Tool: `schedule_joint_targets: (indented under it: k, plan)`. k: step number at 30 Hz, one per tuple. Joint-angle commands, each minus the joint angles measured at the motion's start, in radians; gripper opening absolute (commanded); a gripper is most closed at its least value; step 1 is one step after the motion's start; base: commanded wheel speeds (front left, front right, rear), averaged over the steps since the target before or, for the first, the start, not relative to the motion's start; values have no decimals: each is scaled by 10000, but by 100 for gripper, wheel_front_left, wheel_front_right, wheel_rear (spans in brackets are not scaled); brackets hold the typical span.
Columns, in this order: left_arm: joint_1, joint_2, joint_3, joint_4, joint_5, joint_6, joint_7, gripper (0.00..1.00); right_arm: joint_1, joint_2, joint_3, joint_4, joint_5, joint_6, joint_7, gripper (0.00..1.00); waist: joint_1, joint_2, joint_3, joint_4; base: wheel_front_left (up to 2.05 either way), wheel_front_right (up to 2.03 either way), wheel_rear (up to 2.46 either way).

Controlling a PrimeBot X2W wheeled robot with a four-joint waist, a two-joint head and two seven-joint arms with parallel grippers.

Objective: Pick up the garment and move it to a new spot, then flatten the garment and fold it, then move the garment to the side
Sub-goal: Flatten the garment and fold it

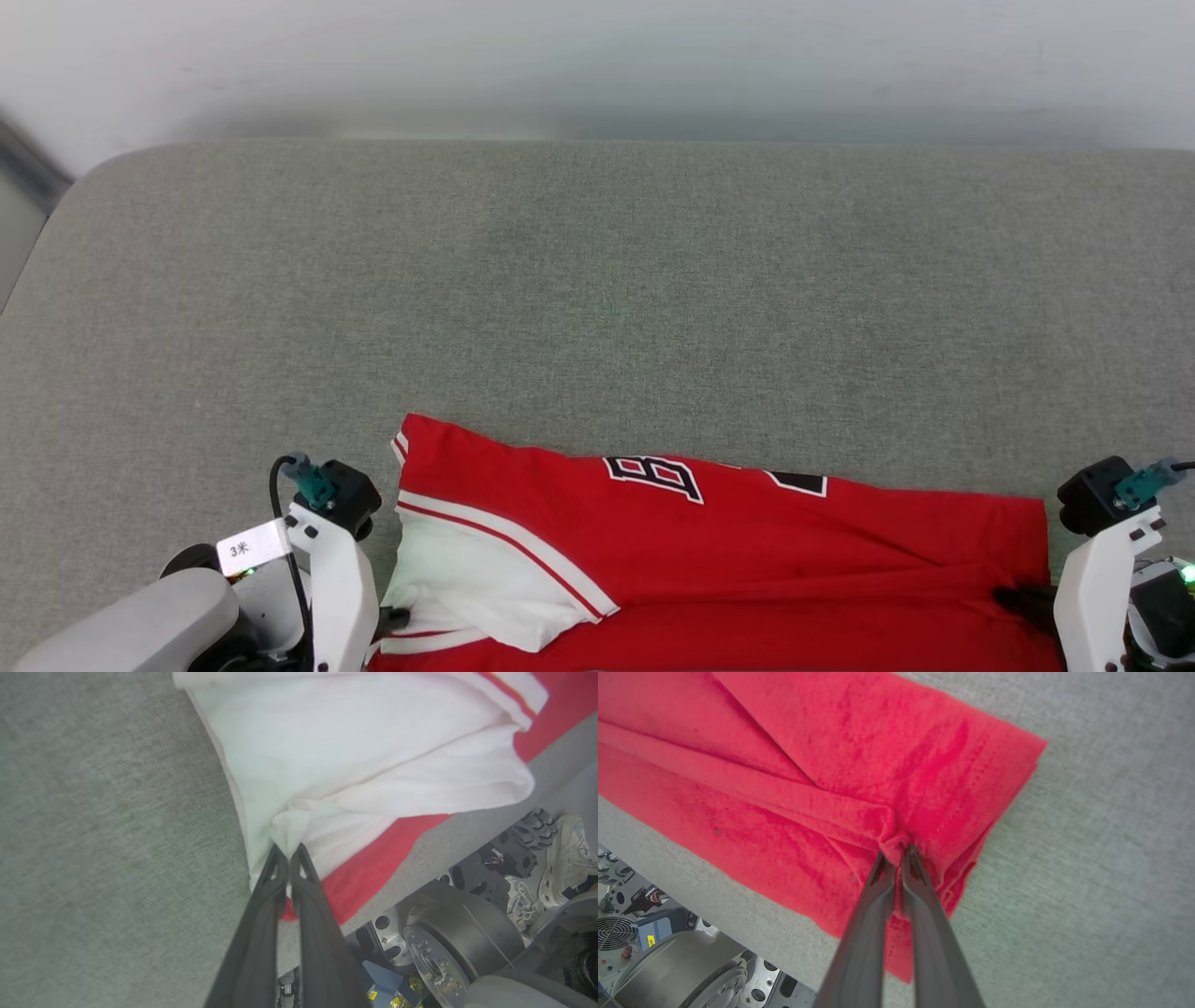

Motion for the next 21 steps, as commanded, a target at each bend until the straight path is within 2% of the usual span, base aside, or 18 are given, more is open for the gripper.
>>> schedule_joint_targets:
  k: [1, 2, 3, 8, 14, 19, 21]
  plan:
    - [105, -14, 42, 43, 50, -5, -134, 100, 133, 12, 54, 80, 16, -7, -11, 0, 1, 0, -44, 4, 0, 0, 0]
    - [107, -44, 103, 84, 102, 25, -301, 100, 95, -43, 43, 62, -10, -7, -43, 23, 1, 0, -105, -1, 0, 0, 0]
    - [95, -46, 138, 87, 201, 35, -484, 100, 48, -121, 32, -17, -29, -7, -68, 100, 1, 0, -180, -13, 0, 0, 0]
    - [33, 104, 469, -245, 835, 386, -1711, 100, 24, -519, -395, -673, 226, -5, -322, 100, 1, 0, -561, -22, 0, 0, 0]
    - [280, 80, 1128, -642, 1860, 1602, -4091, 100, 337, -968, -1596, -1219, 787, -5, -525, 100, 1, 0, -739, -3, 0, 0, 0]
    - [553, -35, 1642, -744, 2353, 2561, -5700, 100, 648, -749, -2720, -938, 1350, -5, -536, 100, 1, 0, -665, 46, 0, 0, 0]
    - [669, -200, 1802, -739, 2429, 2817, -6278, 100, 833, -616, -3005, -751, 1505, -5, -434, 100, 1, 0, -588, 106, 0, 0, 0]
